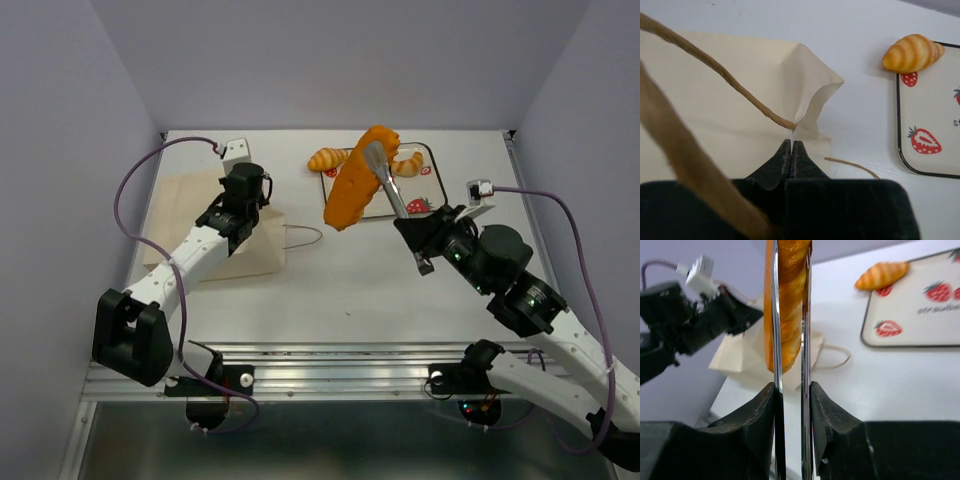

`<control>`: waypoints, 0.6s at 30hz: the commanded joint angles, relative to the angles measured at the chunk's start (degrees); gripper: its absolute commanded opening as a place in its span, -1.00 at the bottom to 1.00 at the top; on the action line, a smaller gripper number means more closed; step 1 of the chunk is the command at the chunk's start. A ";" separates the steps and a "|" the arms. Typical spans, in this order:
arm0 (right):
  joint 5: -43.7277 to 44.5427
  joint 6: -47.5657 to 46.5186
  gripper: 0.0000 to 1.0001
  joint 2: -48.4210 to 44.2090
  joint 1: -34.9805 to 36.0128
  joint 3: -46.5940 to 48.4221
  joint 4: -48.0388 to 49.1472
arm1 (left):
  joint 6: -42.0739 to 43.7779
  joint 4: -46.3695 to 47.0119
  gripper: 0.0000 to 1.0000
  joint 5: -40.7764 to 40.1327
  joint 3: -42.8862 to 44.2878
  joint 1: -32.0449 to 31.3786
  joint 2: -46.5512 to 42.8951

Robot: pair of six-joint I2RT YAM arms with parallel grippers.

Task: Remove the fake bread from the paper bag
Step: Take out the fake bread from the paper bag, then place the fake bread in the container.

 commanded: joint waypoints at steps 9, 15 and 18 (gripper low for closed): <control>38.95 -53.69 -0.99 19.55 -0.19 16.08 13.21 | -2.70 1.30 -1.00 3.20 -4.13 3.89 -6.69; 19.16 -90.21 -0.99 24.10 -1.33 12.98 26.36 | -3.50 1.39 -1.00 5.84 -5.19 4.07 -9.77; 27.39 -105.07 -0.99 34.01 -3.42 14.91 26.00 | -4.02 1.21 -1.00 5.23 -5.80 4.07 -10.65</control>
